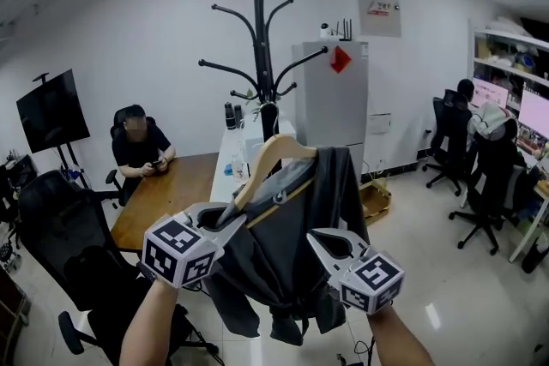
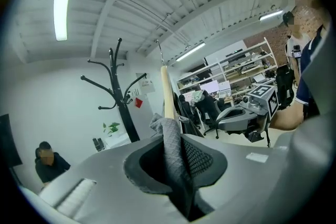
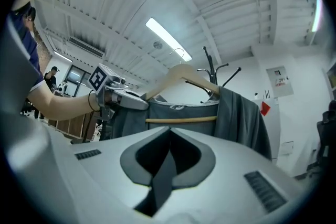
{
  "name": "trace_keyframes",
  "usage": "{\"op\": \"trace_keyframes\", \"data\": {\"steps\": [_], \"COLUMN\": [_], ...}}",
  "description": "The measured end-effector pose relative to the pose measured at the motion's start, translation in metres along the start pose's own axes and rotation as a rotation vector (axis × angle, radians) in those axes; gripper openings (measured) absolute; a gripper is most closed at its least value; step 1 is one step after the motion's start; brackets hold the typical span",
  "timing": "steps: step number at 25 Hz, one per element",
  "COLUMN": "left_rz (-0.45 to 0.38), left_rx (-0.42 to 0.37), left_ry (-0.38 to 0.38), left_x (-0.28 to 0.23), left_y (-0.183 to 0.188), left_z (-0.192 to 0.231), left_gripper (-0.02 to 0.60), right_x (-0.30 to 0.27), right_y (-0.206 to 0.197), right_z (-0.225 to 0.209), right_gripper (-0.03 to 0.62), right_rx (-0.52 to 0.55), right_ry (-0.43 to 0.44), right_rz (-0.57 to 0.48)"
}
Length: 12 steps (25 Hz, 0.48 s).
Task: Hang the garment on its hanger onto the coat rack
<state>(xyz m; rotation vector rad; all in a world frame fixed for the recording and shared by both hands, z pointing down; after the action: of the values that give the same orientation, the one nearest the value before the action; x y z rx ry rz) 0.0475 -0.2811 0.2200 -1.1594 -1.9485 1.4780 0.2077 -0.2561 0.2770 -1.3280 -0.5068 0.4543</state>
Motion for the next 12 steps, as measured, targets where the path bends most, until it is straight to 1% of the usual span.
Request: {"op": "trace_keyframes", "data": {"steps": [4,6,9,12], "left_rz": [-0.008,-0.012,-0.011,-0.010], "left_rx": [-0.010,-0.016,-0.021,-0.017], "left_ry": [-0.005,-0.004,-0.004,-0.017], "left_x": [-0.035,-0.048,-0.063,-0.077], "left_y": [0.010,0.017,0.022,0.019], "left_z": [0.000,0.001,0.006,0.019], "left_gripper": [0.066,0.066,0.066,0.066], "right_x": [0.007,0.008,0.005,-0.003], "right_y": [-0.005,-0.009,-0.017,-0.021], "right_z": [-0.038,-0.053,-0.068,-0.075], "right_gripper": [0.003,0.003,0.003,0.003], "right_rx": [0.014,0.005,-0.018,-0.016], "right_ry": [0.005,0.012,0.017,0.000], "right_rz": [-0.013,-0.009,0.003,0.011]}}
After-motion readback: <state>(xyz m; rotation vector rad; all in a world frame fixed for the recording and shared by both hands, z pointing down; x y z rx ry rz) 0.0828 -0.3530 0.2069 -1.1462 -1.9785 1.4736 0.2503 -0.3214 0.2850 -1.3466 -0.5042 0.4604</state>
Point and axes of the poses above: the fingertips, and each gripper's own axes: x backward along the fingers, z to its left, y out of its top, the point moved 3 cm from there along x, backward along the fingers, and after that the axes turned 7 degrees about y, right-handed, at the moved point
